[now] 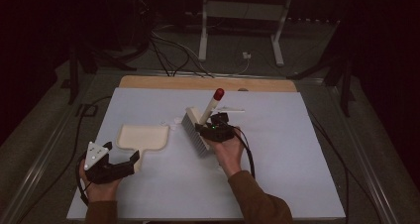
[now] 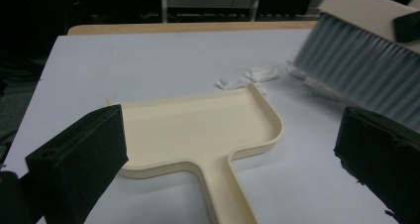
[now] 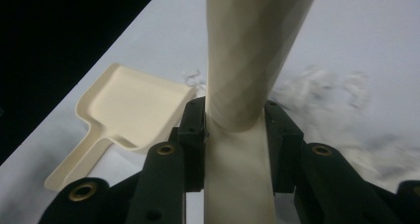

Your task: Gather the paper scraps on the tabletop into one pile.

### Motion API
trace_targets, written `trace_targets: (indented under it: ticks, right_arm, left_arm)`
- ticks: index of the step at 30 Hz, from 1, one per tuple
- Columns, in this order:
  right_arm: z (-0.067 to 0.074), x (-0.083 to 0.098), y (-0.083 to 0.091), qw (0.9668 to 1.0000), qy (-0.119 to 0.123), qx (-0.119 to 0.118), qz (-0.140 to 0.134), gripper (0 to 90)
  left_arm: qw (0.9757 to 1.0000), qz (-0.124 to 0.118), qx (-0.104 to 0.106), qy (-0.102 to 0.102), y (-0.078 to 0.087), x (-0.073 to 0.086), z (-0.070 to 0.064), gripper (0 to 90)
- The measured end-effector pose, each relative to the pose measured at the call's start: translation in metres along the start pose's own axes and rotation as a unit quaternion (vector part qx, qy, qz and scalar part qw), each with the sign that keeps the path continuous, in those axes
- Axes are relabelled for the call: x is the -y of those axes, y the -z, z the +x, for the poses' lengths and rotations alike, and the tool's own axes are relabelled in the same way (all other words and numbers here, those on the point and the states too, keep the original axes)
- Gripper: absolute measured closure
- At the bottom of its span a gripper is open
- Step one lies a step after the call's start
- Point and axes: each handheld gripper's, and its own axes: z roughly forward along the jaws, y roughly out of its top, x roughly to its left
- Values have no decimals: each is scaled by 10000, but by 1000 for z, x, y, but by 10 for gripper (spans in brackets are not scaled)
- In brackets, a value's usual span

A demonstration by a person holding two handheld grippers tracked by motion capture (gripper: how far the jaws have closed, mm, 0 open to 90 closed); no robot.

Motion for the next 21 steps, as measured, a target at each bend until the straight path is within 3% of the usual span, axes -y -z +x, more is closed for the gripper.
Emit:
trace_targets:
  ticks: [6,11,21]
  right_arm:
    - [16,-3,-27,9997,114,39,224,673]
    - [21,-2,-46,9987,162,169,446,673]
    - [7,-7,-40,9958,110,834,354,674]
  left_arm:
    - [10000,-21,-7,40,1,0,2,6]
    - [10000,-37,-1,51,1,0,2,6]
    - [10000,-40,-3,76,1,0,2,6]
